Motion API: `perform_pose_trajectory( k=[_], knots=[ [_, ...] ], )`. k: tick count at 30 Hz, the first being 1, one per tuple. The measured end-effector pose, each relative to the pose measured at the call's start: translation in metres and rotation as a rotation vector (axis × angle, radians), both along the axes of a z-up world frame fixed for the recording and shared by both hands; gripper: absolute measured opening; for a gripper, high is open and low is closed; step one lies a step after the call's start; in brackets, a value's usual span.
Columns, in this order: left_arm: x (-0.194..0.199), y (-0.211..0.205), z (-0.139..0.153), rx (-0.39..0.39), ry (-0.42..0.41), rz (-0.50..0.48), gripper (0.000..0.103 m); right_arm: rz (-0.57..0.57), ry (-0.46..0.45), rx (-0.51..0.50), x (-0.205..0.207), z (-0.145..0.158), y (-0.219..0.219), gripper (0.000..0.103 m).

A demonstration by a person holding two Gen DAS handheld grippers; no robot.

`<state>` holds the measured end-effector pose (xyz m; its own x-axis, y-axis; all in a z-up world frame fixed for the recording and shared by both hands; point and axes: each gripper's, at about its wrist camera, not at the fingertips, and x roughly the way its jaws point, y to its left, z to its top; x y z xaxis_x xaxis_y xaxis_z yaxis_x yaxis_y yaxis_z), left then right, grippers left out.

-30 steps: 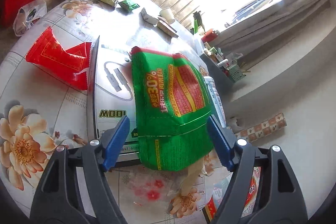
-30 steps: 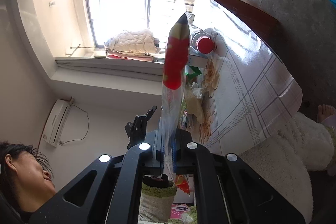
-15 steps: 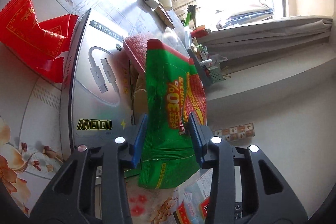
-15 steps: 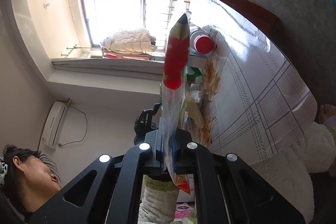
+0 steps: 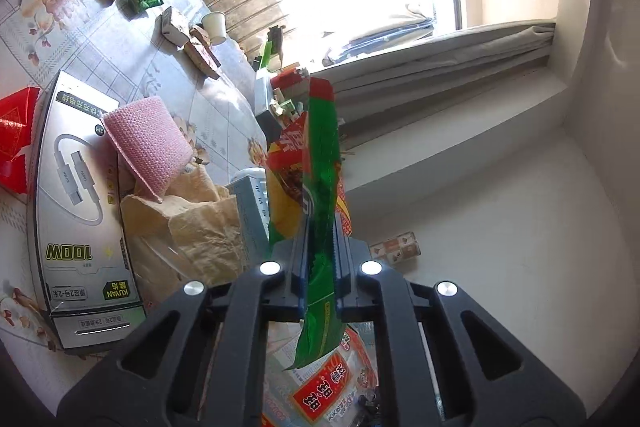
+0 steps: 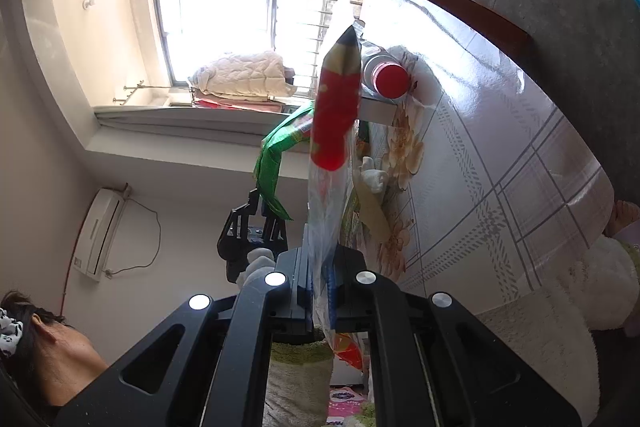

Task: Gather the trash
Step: 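Grasp the green bag with the left tool while the right tool holds the snack bag, then lift both held bags up off the table with both tools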

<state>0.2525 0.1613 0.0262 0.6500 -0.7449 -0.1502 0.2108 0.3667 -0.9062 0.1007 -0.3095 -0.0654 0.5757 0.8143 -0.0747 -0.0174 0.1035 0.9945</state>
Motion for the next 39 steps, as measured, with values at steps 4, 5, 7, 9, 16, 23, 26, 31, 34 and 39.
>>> perform_pose_trajectory(
  k=[4,5,7,9,16,23,26,31,34,39],
  knots=[
    [-0.015,-0.007,0.034,0.005,-0.09,-0.018,0.008,0.002,-0.017,-0.003,0.0,0.005,0.001,0.006],
    [-0.023,-0.008,0.042,0.011,-0.113,-0.02,0.008,0.0,-0.023,-0.005,-0.001,0.008,0.001,0.006],
    [-0.041,-0.009,0.055,0.035,-0.147,-0.012,0.008,-0.001,-0.038,-0.01,-0.002,0.014,0.0,0.006],
    [-0.056,-0.007,0.063,0.059,-0.166,0.001,0.008,-0.003,-0.052,-0.015,-0.003,0.02,-0.001,0.006],
    [-0.111,0.014,0.082,0.166,-0.195,0.098,0.008,-0.012,-0.104,-0.023,-0.004,0.041,-0.002,0.006],
    [-0.17,0.039,0.104,0.279,-0.248,0.231,0.008,-0.02,-0.165,-0.044,-0.003,0.066,0.006,0.006],
    [-0.195,0.045,0.105,0.337,-0.256,0.295,0.008,-0.012,-0.178,-0.045,-0.001,0.072,0.013,0.006],
    [-0.223,0.055,0.102,0.378,-0.246,0.35,0.008,0.02,-0.192,-0.053,0.003,0.082,0.033,0.006],
    [-0.233,0.06,0.098,0.378,-0.225,0.36,0.008,0.039,-0.2,-0.055,0.005,0.086,0.045,0.006],
    [-0.237,0.063,0.092,0.414,-0.196,0.353,0.008,0.04,-0.207,-0.1,0.002,0.091,0.061,0.006]
  ],
)
